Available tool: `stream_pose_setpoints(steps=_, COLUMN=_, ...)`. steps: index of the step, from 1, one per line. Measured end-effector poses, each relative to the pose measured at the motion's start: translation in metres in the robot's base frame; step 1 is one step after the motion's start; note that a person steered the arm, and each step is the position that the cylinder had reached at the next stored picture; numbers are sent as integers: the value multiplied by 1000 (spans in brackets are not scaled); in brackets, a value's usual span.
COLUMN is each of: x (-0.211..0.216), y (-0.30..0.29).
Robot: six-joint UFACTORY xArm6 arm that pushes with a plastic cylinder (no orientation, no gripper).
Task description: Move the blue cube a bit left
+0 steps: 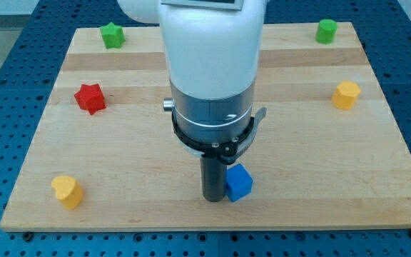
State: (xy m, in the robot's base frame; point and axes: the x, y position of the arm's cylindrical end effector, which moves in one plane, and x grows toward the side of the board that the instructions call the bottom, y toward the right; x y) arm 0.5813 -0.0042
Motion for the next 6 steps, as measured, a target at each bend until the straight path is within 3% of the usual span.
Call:
stream_pose_setpoints(steps=3, x=0, y=-35)
stream_pose_setpoints(steps=6, x=-19, y=-25)
